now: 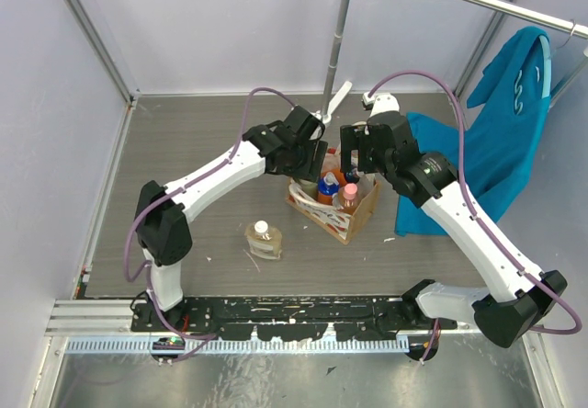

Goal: Take the personal care products out of the canvas bag

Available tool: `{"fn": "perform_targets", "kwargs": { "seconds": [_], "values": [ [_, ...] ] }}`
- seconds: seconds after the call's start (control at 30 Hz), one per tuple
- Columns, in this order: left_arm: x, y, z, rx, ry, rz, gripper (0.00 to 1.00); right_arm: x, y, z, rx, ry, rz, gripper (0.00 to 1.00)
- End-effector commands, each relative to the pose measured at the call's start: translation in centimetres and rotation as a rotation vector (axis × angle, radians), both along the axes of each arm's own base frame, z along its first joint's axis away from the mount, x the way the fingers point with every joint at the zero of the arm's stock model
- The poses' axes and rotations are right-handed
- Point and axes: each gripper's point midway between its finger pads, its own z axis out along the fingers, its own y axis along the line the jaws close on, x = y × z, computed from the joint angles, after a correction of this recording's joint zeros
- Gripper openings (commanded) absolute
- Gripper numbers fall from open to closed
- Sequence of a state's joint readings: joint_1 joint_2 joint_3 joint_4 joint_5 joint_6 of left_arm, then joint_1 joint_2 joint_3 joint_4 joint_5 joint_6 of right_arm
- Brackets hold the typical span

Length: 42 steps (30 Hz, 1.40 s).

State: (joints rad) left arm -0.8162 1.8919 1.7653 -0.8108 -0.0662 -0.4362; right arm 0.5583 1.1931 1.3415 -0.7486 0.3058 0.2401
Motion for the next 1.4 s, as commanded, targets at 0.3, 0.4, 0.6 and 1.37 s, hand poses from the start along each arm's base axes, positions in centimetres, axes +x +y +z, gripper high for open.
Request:
{"fn": "perform_targets", "kwargs": {
  "seconds": [0.3, 0.4, 0.6, 1.37],
  "values": [
    [1.8, -0.8, -2.1, 0.02, -0.042, 0.028, 0.72, 0.1, -0.2, 2.2, 0.033, -0.07, -0.001, 0.92],
    [2.3, -1.0, -2.7, 0.027, -0.049, 0.03, 0.74, 0.1, -0.3, 2.0, 0.028, -0.065, 0.001, 0.92],
    [2.9, -1.6, -3.1, 0.04, -0.053, 0.008, 0.55, 0.2, 0.0, 1.2, 0.018, -0.041, 0.011, 0.92],
    [2.3, 2.1, 17.2, -0.009, -0.341, 0.031, 0.19, -0.1, 1.4, -3.5, -0.002, 0.082, 0.076, 0.92]
  ]
}}
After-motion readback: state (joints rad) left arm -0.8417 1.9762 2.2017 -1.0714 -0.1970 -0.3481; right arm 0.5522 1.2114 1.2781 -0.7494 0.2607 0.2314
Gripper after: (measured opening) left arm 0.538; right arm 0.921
